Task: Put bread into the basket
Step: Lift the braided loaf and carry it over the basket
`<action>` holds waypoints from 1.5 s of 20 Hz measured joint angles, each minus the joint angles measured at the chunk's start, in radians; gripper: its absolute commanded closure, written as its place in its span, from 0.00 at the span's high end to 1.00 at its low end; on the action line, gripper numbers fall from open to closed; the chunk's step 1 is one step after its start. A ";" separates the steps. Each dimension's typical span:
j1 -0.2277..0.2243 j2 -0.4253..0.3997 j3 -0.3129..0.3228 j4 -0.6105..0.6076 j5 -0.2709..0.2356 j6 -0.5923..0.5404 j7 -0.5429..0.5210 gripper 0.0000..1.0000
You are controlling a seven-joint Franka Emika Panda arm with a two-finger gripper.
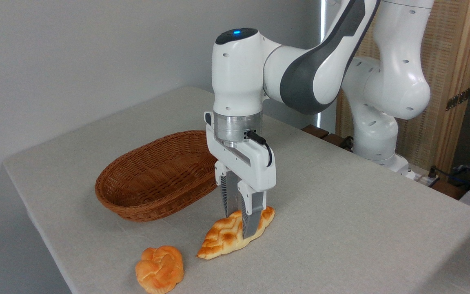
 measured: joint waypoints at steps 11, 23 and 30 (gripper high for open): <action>-0.001 -0.006 0.024 0.009 -0.001 0.000 0.000 0.31; -0.035 -0.001 0.026 0.344 -0.235 -0.403 -0.049 0.33; -0.081 0.158 -0.209 0.461 -0.271 -0.402 -0.300 0.33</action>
